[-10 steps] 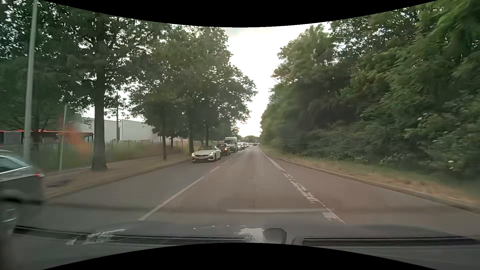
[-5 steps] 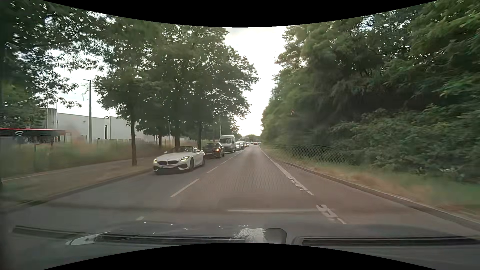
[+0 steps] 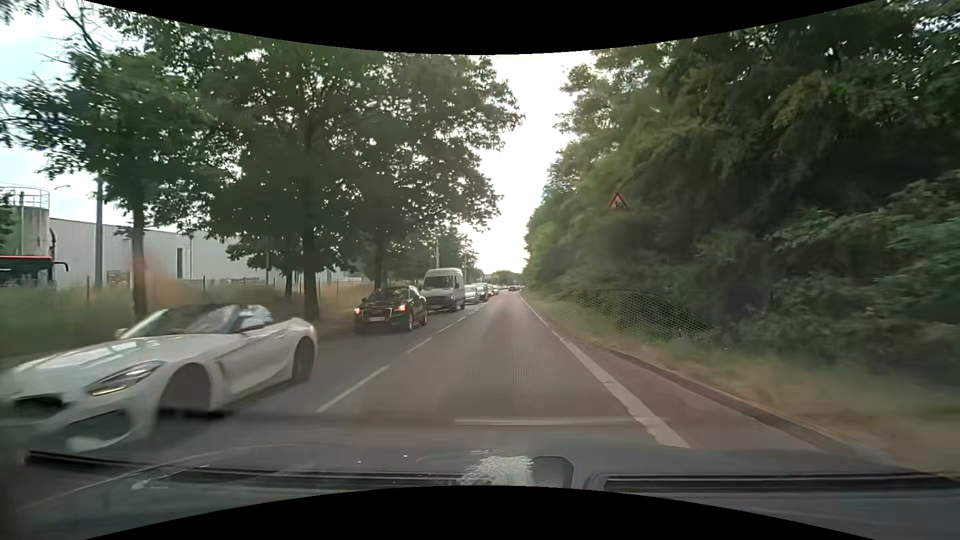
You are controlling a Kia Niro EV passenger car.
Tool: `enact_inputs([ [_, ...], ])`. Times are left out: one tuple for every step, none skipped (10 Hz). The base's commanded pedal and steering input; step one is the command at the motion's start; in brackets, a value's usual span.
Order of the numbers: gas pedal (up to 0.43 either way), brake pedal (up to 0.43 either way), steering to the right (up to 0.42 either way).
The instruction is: Follow the waypoints while adhering to traffic rules and regulations
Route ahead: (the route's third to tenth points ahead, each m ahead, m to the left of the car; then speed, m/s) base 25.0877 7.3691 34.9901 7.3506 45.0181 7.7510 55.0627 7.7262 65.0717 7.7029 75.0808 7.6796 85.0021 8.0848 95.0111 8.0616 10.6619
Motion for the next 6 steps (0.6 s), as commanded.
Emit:
enact_inputs([
  [0.079, 0.0, -0.004],
  [0.079, 0.0, -0.004],
  [0.079, 0.0, -0.004],
  [0.079, 0.0, -0.004],
  [0.079, 0.0, -0.003],
  [0.079, 0.0, -0.003],
])
